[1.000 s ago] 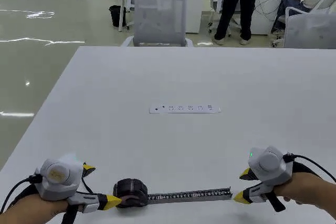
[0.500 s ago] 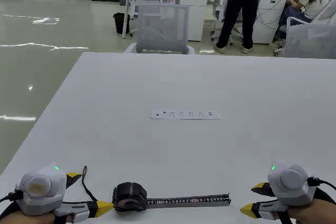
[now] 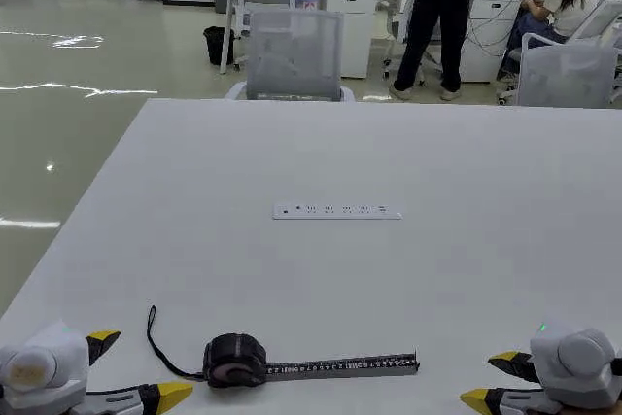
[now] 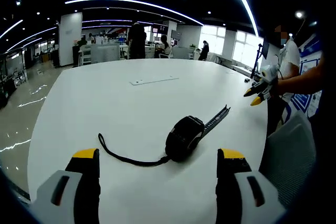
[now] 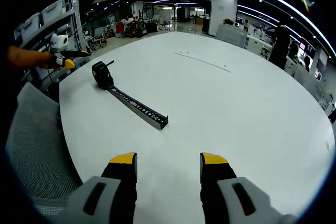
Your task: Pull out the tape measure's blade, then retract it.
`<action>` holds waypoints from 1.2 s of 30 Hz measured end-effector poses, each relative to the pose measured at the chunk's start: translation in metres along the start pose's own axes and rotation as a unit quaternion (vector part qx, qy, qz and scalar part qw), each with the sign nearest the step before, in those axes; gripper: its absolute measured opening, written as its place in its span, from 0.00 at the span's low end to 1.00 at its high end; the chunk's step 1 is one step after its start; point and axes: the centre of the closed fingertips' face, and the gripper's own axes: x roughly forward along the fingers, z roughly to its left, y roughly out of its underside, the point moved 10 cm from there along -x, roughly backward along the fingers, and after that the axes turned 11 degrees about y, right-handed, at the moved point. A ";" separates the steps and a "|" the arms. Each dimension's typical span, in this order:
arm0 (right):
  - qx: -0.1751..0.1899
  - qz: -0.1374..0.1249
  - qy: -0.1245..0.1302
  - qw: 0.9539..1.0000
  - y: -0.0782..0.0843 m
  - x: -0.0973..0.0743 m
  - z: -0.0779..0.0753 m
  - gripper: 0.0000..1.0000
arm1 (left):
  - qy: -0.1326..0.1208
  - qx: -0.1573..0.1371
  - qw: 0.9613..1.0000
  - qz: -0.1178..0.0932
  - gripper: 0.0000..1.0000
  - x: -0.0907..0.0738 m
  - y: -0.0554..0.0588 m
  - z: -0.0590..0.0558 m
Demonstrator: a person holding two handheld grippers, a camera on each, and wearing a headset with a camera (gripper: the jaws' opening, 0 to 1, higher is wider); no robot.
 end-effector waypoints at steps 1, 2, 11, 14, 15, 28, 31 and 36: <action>0.002 -0.001 0.001 1.000 0.002 -0.002 0.000 0.50 | 0.000 0.000 1.000 -0.001 0.91 -0.002 0.001 -0.001; 0.004 -0.003 0.003 1.000 0.004 -0.004 0.002 0.51 | 0.000 0.000 1.000 -0.002 0.92 -0.004 0.003 -0.002; 0.018 -0.027 0.012 0.999 0.012 -0.015 0.016 0.64 | 0.004 -0.009 1.000 -0.016 0.99 -0.020 0.018 -0.008; 0.021 -0.042 0.019 0.999 0.014 -0.018 0.018 0.73 | 0.002 -0.002 1.000 -0.005 0.99 -0.025 0.024 -0.014; 0.021 -0.046 0.023 0.998 0.014 -0.020 0.018 0.75 | 0.003 -0.006 1.000 -0.002 0.98 -0.027 0.027 -0.015; 0.042 -0.058 0.045 0.996 0.037 -0.042 0.018 1.00 | -0.007 -0.033 0.999 -0.009 0.99 -0.043 0.040 -0.029; 0.044 -0.057 0.051 0.996 0.042 -0.045 0.019 1.00 | -0.009 -0.039 0.999 -0.012 0.99 -0.045 0.042 -0.030; 0.050 -0.059 0.060 0.995 0.043 -0.047 0.018 1.00 | -0.021 -0.042 0.999 -0.012 0.99 -0.048 0.046 -0.031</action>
